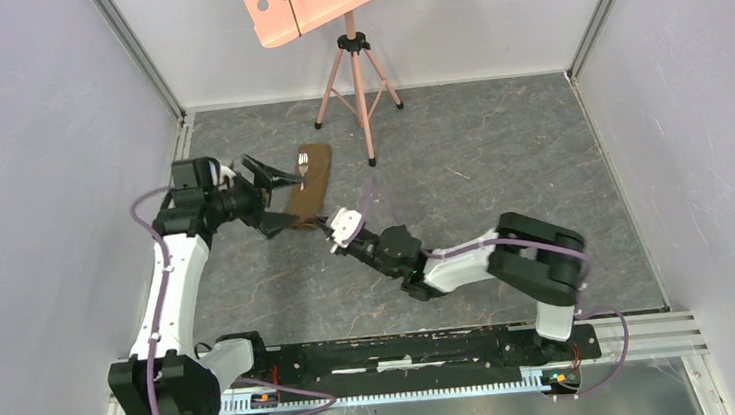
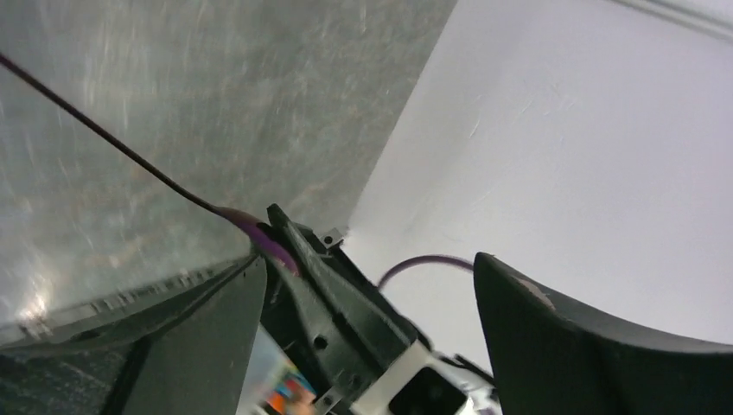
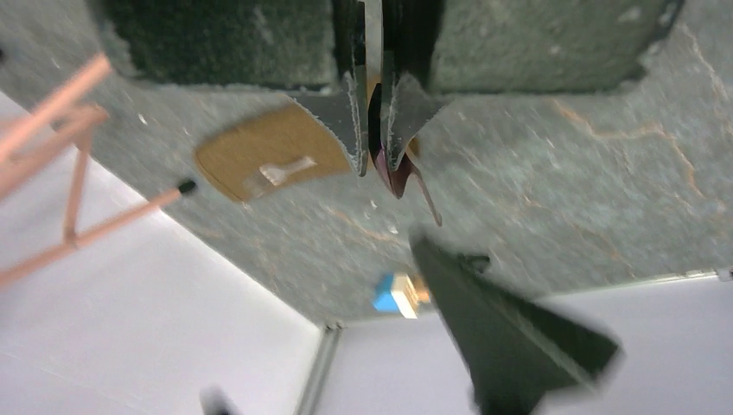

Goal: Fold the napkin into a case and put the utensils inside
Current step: Pass from the left arm to the right, then pass from the right arm to the left, then pass from the left arm to the right

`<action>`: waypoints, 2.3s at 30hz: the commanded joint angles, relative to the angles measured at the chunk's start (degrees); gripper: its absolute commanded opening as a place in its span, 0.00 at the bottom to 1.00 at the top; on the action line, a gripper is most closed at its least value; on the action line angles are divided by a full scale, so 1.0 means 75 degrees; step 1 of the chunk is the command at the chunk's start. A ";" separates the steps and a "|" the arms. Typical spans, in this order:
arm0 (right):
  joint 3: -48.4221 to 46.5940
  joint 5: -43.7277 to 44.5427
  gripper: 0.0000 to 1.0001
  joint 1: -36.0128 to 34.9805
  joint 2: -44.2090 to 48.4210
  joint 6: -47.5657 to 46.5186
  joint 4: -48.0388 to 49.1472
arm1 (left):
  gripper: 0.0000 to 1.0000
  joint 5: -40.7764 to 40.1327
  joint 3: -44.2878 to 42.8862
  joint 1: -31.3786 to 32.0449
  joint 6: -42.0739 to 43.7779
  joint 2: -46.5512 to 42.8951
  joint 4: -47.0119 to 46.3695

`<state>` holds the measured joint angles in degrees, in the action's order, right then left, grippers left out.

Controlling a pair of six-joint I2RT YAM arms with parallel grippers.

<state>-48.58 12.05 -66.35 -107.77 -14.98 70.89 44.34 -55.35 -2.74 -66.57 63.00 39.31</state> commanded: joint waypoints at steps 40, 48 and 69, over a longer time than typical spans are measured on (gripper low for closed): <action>-0.1023 -0.9635 0.00 0.4286 0.2621 0.5002 -0.6756 | 0.41 0.1682 0.0744 0.3189 0.6805 0.1120 -0.0935; 0.0151 -0.8071 0.43 0.4439 0.3003 0.7180 -0.5004 | 0.02 0.1272 0.0900 0.3175 0.6329 0.0460 -0.1598; 0.2469 -0.5420 0.48 0.4089 0.2305 1.1938 0.1127 | 0.02 0.1200 0.1802 0.3153 0.3746 0.0015 -0.4666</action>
<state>-30.24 -32.29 -35.42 -90.30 74.52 76.86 54.26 -41.69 20.99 -34.17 65.47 9.67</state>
